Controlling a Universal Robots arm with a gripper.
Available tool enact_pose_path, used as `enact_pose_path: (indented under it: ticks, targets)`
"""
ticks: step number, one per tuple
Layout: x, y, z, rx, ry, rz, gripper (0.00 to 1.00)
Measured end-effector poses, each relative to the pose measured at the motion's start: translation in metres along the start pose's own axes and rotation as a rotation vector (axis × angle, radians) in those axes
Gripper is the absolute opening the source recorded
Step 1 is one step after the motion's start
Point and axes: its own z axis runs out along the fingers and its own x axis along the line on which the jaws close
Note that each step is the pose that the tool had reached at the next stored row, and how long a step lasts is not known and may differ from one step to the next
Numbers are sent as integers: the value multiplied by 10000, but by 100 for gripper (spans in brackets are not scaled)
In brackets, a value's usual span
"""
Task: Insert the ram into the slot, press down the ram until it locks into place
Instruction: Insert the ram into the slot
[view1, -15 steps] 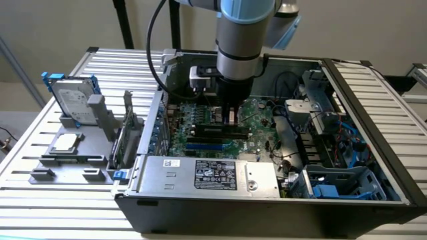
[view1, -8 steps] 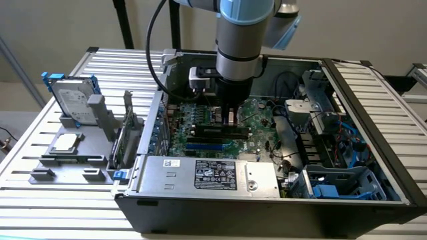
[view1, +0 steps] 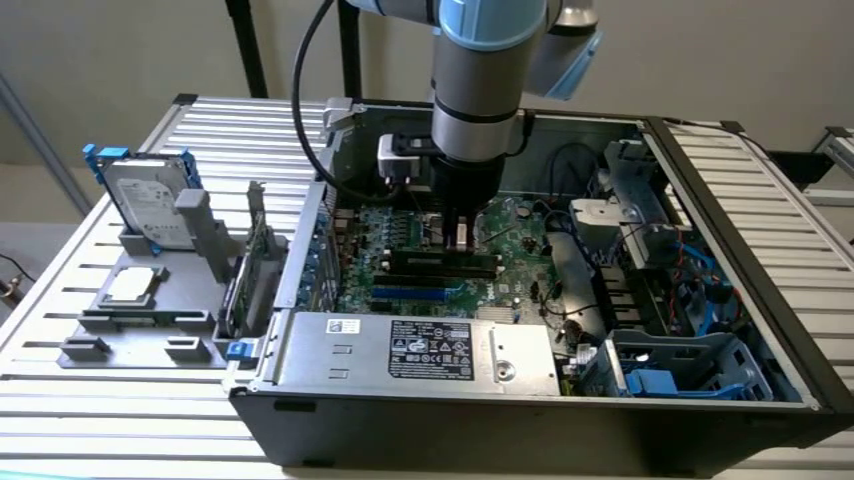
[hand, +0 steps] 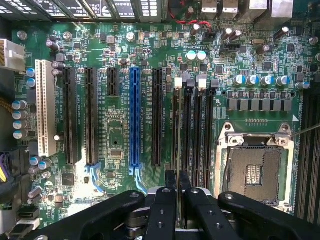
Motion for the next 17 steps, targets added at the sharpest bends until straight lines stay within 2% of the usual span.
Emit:
enact_pose_path:
  ticks: [17]
  targets:
    - [-21,5,33,7,47,-3,14]
